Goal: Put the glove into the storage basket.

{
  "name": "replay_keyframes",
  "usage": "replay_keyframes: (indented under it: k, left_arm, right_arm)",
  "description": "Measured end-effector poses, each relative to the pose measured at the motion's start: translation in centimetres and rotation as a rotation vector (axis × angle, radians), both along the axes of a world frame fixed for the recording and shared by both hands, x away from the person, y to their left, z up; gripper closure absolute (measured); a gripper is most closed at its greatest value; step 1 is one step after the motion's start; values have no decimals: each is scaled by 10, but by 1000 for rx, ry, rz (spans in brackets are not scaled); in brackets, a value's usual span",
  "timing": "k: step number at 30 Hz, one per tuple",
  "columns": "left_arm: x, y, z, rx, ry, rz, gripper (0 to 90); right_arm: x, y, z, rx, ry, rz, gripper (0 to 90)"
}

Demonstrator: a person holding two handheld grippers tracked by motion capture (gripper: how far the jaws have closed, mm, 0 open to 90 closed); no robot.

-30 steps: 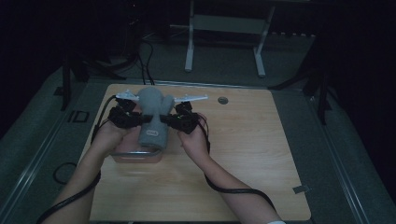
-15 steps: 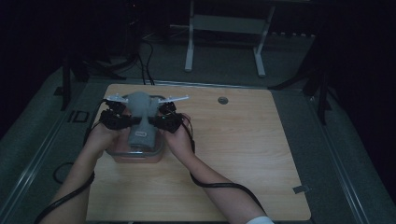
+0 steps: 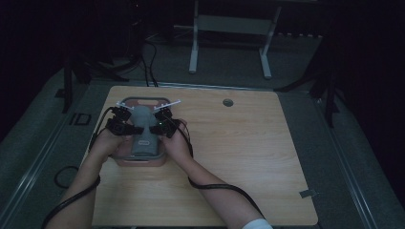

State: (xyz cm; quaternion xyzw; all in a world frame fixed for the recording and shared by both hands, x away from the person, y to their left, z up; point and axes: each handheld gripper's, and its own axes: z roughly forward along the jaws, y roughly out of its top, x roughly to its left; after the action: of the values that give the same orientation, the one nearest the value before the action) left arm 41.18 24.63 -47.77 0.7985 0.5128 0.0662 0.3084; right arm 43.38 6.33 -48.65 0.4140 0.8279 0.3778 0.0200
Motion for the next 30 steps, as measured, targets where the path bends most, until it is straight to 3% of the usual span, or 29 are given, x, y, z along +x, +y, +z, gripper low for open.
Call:
replay_keyframes:
  k: [6,12,14,16,19,23,25,30]
  left_arm:
    - [6,-2,-11,12,49,-6,785]
    - [11,-3,-14,28,75,12,694]
    - [11,-3,-13,33,65,16,647]
    - [10,-3,-13,37,54,21,603]
    - [9,-4,-11,20,48,17,575]
    - [6,-6,-5,25,29,25,535]
    - [4,-5,-2,25,17,35,484]
    - [-1,2,5,36,-20,67,453]
  right_arm:
    - [8,3,-8,-64,67,-4,731]
    - [6,9,-5,-102,46,22,573]
    - [5,10,-1,-109,31,30,499]
    - [3,8,5,-123,-8,26,484]
    - [2,1,20,-76,-44,24,443]
    - [1,-8,34,-59,-69,38,394]
    - [1,-13,38,-49,-60,49,362]
    - [1,-26,41,-41,-60,54,300]
